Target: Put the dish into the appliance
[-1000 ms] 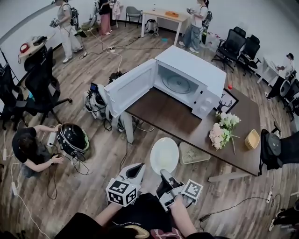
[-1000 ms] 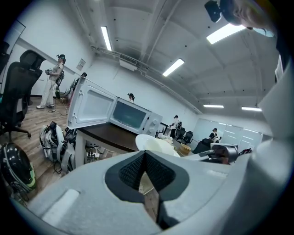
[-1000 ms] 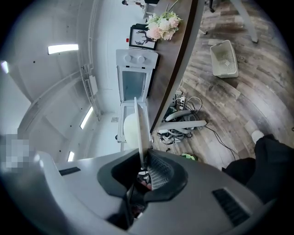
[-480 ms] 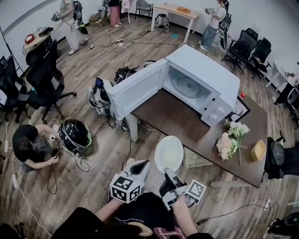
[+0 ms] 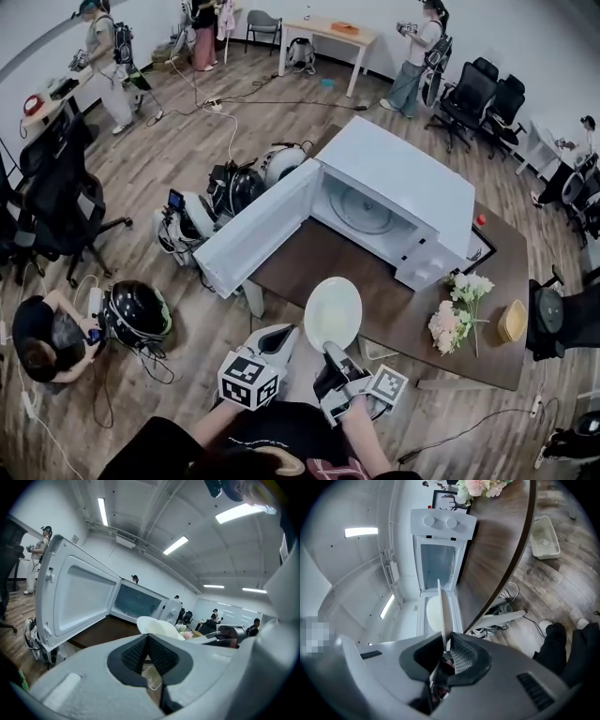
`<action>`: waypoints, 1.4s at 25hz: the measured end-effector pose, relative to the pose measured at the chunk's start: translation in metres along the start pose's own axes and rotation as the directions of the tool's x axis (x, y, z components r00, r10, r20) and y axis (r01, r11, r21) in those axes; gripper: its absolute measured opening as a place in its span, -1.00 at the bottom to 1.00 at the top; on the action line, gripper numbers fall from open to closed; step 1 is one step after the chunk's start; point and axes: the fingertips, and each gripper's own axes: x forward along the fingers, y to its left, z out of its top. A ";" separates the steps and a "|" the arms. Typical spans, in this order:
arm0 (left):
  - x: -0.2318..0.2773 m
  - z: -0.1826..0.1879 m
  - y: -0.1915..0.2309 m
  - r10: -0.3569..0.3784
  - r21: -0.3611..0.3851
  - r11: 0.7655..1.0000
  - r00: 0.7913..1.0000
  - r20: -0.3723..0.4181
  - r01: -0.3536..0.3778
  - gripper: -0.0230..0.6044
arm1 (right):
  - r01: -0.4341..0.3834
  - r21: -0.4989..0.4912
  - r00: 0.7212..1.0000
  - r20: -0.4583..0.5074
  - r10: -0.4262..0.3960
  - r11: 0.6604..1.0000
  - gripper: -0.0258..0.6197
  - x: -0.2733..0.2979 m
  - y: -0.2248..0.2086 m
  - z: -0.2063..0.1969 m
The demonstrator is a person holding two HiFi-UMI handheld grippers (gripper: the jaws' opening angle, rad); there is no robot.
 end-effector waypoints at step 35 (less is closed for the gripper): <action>0.115 0.063 0.083 -0.175 0.017 0.984 0.980 -0.091 0.178 -0.90 | 0.012 0.087 0.976 0.214 -0.031 0.996 -0.77 0.132 0.031 0.117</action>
